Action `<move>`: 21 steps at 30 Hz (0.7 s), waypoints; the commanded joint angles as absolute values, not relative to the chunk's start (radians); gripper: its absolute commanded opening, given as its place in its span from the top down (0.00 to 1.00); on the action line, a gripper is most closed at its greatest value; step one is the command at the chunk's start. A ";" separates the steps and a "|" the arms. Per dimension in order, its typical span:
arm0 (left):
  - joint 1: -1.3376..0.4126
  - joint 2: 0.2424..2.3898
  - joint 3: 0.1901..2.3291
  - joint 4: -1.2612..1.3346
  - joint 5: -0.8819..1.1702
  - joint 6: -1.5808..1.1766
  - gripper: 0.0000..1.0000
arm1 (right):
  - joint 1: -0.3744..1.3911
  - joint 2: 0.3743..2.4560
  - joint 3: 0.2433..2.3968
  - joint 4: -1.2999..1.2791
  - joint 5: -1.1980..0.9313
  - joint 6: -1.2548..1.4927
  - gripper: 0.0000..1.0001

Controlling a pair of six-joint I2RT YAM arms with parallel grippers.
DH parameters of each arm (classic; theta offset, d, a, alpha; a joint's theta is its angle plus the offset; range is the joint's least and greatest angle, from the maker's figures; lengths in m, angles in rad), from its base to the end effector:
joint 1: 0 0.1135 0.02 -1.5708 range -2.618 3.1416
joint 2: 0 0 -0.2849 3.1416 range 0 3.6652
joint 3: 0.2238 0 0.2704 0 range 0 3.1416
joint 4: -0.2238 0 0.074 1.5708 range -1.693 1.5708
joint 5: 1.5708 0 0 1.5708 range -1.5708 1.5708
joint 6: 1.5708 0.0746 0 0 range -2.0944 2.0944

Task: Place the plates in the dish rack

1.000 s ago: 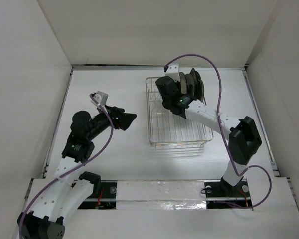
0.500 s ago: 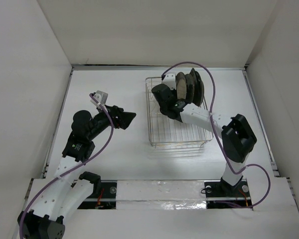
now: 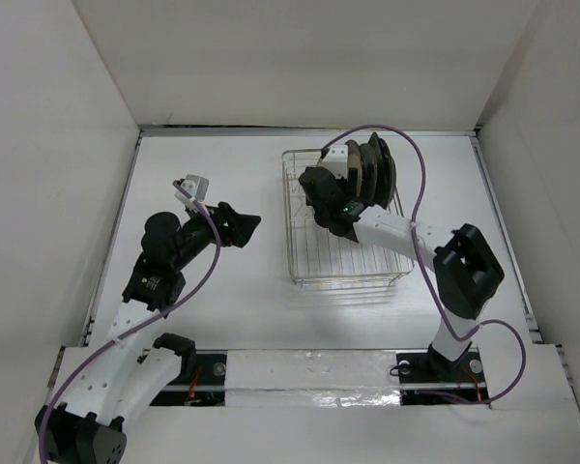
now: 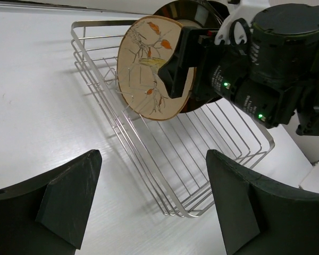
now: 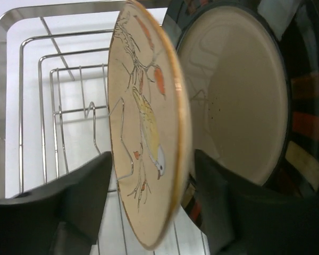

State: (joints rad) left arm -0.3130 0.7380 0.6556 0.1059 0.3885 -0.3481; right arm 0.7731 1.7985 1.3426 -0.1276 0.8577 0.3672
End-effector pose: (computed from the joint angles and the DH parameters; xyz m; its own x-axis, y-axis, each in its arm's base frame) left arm 0.2005 -0.0946 0.3467 -0.1991 -0.2674 -0.9428 0.6142 0.7156 -0.3326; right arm 0.3615 0.2738 0.2612 -0.3699 -0.0328 -0.9285 0.1368 0.9866 -0.0893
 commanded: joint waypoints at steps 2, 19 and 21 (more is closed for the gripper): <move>-0.318 0.732 0.699 0.144 0.348 -0.331 0.23 | 0.775 1.675 1.336 -0.043 0.836 0.388 0.18; -0.268 0.721 0.678 0.163 0.270 -0.341 0.18 | 0.827 0.918 0.953 0.084 0.733 0.275 0.14; -0.268 0.712 0.666 0.184 0.256 -0.351 0.17 | 0.827 0.818 0.876 0.074 0.756 0.261 0.16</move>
